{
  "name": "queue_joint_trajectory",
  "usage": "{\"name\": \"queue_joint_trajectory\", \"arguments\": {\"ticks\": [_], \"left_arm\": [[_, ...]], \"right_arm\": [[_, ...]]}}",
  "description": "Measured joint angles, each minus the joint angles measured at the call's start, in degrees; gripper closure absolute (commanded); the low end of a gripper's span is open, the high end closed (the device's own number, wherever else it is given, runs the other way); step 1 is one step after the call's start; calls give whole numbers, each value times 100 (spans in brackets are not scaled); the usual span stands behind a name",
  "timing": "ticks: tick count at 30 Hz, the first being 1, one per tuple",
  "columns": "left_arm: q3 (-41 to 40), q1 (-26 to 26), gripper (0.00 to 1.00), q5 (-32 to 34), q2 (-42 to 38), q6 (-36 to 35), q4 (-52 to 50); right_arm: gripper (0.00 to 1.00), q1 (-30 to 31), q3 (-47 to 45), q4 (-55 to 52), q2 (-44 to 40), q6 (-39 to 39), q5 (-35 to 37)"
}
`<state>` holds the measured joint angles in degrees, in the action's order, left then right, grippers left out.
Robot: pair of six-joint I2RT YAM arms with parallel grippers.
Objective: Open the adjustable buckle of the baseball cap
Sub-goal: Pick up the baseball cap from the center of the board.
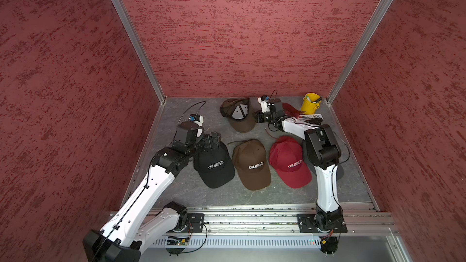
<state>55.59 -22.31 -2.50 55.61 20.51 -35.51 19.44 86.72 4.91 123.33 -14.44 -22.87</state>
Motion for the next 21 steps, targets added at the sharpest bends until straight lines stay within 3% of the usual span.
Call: {"name": "queue_joint_trajectory", "arguments": {"ticks": [12,21], "left_arm": [[1495,-85,12,175,992,-1344,20],[2297,-667,12,745,1792,-2684,138]], "right_arm": [[100,0,-765,-13,-2157,26,-232],[100,0,-1353,-564,-3689,411,-525]]}}
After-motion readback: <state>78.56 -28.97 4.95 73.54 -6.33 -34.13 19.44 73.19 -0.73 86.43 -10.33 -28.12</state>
